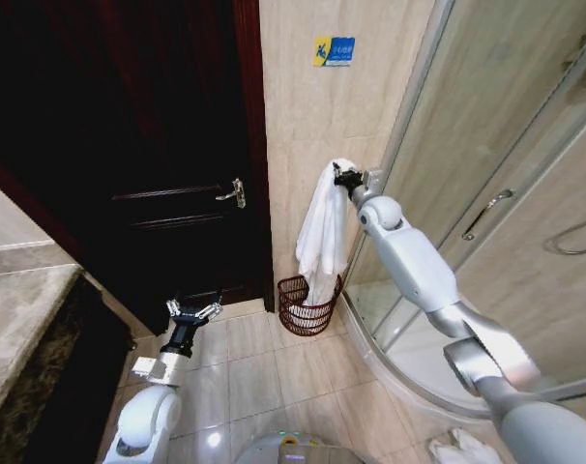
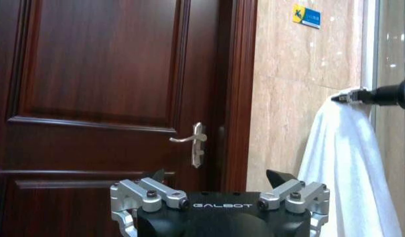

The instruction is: Discard the used towel into the hamper.

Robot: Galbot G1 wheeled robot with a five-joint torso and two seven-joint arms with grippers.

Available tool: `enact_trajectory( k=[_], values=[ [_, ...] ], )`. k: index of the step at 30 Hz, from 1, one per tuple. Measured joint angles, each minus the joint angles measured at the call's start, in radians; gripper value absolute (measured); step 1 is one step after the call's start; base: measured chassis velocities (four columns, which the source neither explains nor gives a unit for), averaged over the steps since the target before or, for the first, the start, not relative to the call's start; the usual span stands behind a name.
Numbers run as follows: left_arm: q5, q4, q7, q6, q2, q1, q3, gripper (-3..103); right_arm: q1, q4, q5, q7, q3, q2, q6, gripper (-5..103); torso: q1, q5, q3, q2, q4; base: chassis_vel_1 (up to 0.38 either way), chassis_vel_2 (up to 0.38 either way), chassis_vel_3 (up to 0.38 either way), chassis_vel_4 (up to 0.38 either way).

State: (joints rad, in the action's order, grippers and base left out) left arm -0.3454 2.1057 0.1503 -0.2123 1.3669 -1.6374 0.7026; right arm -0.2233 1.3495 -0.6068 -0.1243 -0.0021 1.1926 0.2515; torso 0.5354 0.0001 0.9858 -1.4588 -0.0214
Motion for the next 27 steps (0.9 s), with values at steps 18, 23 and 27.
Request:
enact_trajectory(
  k=[18,23,27],
  values=[
    [0.021,0.015,0.002,0.002,0.013,-0.006,-0.007,100,-0.146,0.057,0.045,0.006,0.085,0.017,-0.015,4,0.0,0.0,0.0,0.0,0.0,-0.02,0.026,0.025,-0.022],
    [0.028,0.016,0.002,0.002,0.017,-0.006,-0.008,100,-0.172,0.086,0.045,0.003,0.091,0.006,-0.015,4,0.0,0.0,0.0,0.0,0.0001,-0.05,0.04,0.051,-0.048],
    [0.032,0.018,0.002,0.001,0.022,-0.01,-0.011,100,-0.214,0.122,0.046,0.0,0.1,-0.006,-0.014,4,0.0,0.0001,0.0,0.0,-0.0001,-0.058,0.054,0.048,-0.043]
  ],
)
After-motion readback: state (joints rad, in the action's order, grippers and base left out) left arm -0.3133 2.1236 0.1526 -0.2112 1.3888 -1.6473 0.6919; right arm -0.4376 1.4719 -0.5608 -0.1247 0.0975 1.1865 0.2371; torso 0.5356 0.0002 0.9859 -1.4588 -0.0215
